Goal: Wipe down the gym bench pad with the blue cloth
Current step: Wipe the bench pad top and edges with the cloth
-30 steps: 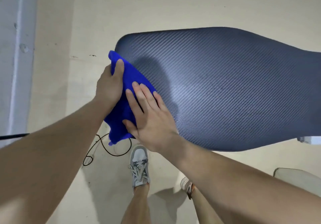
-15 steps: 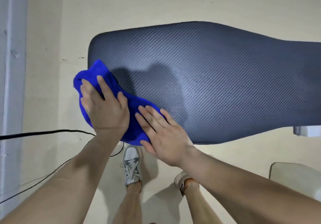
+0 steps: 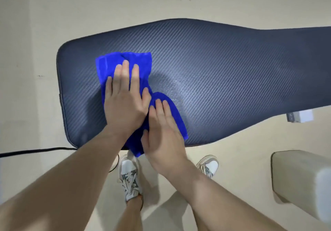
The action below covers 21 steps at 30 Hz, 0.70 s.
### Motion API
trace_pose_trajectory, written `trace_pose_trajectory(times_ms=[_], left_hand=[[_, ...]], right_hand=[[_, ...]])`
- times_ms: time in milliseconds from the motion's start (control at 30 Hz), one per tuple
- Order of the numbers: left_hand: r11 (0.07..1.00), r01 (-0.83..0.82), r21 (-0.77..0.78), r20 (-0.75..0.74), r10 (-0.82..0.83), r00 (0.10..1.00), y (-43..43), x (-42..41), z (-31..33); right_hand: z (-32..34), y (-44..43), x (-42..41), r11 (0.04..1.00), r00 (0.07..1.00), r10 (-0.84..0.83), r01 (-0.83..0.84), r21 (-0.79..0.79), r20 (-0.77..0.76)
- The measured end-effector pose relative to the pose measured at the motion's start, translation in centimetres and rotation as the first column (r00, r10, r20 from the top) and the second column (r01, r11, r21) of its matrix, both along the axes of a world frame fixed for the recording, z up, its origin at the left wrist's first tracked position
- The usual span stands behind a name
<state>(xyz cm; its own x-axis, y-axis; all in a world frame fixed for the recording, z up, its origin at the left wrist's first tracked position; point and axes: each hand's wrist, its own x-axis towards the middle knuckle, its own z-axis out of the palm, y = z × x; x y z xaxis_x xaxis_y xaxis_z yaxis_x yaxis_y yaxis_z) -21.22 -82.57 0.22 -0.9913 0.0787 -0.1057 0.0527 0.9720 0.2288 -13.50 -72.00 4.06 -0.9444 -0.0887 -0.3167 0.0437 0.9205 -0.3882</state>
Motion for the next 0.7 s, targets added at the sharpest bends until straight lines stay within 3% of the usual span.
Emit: trace_pose_trajectory(times_ms=[100,200,400,567,700], left_hand=[[0.992,-0.127,-0.019,-0.002,0.127,0.992,-5.7,-0.9,0.1],[0.981,-0.194,-0.024,-0.023,0.193,0.981,-9.8,-1.4,0.3],[0.965,-0.258,-0.045,-0.012,0.258,0.966,-8.0,-1.6,-0.2],[0.995,-0.064,-0.076,-0.017,0.063,0.998,0.7,-2.0,-0.1],[0.995,0.099,-0.006,-0.002,-0.099,0.995,9.2,-0.2,-0.3]], right_hand=[[-2.2,-5.3,0.2,0.988,0.986,0.135,-0.126,0.094,-0.094],[-3.1,-9.4,-0.8,0.990,0.977,0.139,-0.132,0.055,-0.160],[-3.8,-6.7,-0.8,0.980,0.962,0.195,-0.185,0.065,-0.189],[-3.3,1.1,0.0,0.988,0.989,0.082,-0.065,0.139,-0.125],[-3.0,9.7,2.5,0.967,0.992,0.051,-0.021,0.254,-0.113]])
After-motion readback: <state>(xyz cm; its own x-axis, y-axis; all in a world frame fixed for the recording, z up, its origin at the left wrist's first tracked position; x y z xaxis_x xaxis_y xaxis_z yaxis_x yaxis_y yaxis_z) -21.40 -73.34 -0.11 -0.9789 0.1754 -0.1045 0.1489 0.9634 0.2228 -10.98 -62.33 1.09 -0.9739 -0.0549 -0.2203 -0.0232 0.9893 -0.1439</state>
